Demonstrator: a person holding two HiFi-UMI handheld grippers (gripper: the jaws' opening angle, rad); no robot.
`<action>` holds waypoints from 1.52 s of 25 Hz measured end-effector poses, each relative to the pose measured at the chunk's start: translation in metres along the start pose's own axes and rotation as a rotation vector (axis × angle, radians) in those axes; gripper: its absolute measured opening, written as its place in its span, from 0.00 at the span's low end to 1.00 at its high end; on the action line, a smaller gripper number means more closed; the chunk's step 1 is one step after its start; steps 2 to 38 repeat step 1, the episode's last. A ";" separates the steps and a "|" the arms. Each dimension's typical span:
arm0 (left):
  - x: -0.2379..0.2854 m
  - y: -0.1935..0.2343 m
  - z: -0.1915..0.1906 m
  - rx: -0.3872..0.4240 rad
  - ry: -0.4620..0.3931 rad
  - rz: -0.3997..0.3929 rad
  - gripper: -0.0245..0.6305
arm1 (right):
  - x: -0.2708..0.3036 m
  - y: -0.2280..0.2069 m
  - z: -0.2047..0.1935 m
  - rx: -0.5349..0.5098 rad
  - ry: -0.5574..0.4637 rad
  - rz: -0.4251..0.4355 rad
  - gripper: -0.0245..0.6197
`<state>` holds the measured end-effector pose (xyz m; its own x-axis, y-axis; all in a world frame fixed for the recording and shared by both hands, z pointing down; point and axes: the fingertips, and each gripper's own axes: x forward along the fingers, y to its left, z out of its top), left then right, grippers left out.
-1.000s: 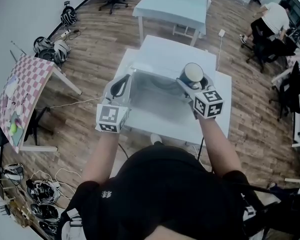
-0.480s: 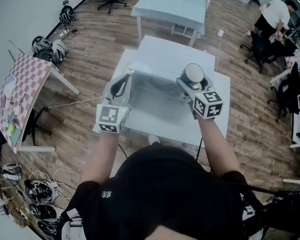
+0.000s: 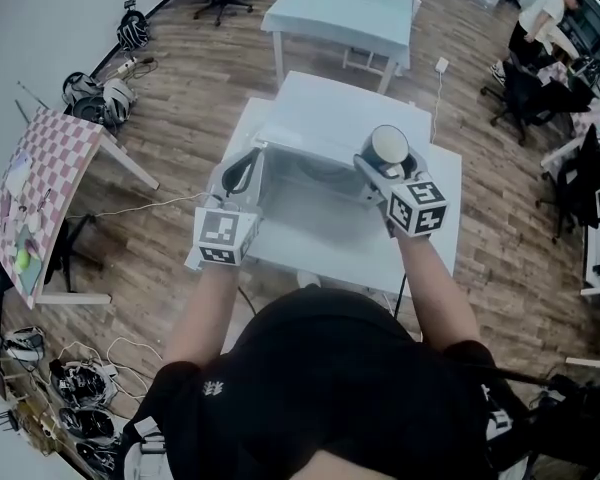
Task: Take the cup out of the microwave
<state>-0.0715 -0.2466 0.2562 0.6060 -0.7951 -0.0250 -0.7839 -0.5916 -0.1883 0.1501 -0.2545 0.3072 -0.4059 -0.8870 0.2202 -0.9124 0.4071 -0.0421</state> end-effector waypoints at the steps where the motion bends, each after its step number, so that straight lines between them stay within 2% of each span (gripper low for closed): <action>1: 0.002 0.001 -0.001 -0.001 0.002 0.000 0.05 | 0.001 -0.001 0.000 0.001 -0.001 0.000 0.64; 38: 0.002 0.001 -0.001 -0.001 0.002 0.000 0.05 | 0.001 -0.001 0.000 0.001 -0.001 0.000 0.64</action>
